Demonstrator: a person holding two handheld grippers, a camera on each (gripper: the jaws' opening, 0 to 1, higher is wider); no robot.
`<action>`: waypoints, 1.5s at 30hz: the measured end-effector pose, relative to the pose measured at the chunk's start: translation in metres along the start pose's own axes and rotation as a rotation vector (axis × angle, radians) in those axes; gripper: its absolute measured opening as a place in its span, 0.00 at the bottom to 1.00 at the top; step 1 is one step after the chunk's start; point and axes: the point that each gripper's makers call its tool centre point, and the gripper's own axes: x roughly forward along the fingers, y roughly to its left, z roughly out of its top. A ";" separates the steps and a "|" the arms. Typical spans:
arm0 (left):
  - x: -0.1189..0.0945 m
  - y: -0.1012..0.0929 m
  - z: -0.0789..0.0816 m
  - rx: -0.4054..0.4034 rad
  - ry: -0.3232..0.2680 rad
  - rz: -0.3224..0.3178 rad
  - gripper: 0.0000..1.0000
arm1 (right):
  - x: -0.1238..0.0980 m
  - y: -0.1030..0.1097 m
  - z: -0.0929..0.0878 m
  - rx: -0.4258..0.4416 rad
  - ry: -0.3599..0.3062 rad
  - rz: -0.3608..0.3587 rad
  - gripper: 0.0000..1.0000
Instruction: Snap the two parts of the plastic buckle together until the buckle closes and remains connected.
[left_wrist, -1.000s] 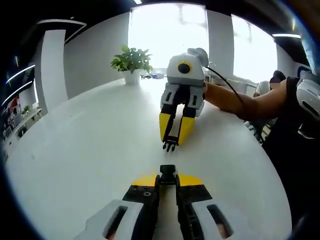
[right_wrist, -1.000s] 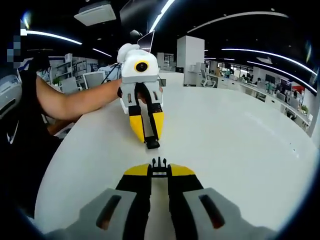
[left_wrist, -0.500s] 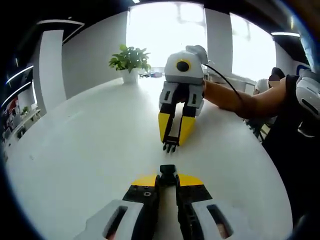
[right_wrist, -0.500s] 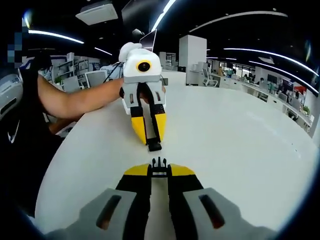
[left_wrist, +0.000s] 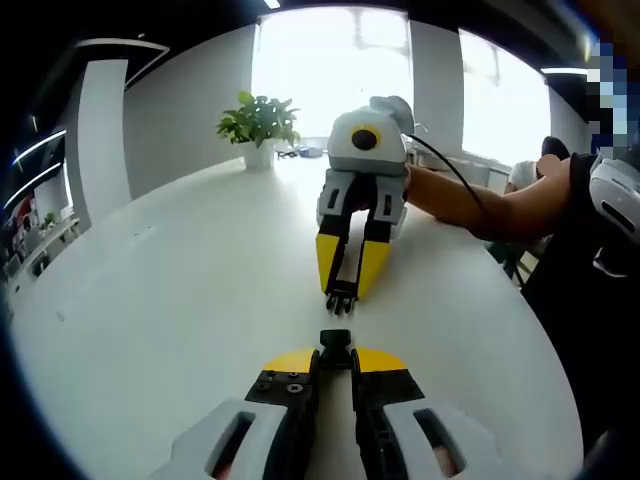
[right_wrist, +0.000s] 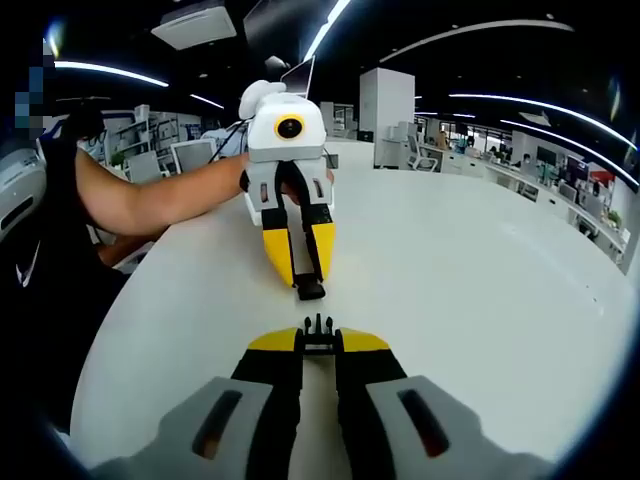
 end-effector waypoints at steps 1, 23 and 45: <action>0.000 0.000 0.000 0.001 -0.001 0.000 0.10 | 0.000 0.000 0.000 0.000 0.000 0.001 0.11; 0.004 -0.002 0.000 0.005 0.002 -0.005 0.10 | 0.003 -0.001 0.000 -0.006 0.000 -0.003 0.11; 0.005 -0.002 0.002 0.009 -0.001 -0.010 0.10 | 0.001 -0.005 0.001 -0.006 0.000 0.008 0.11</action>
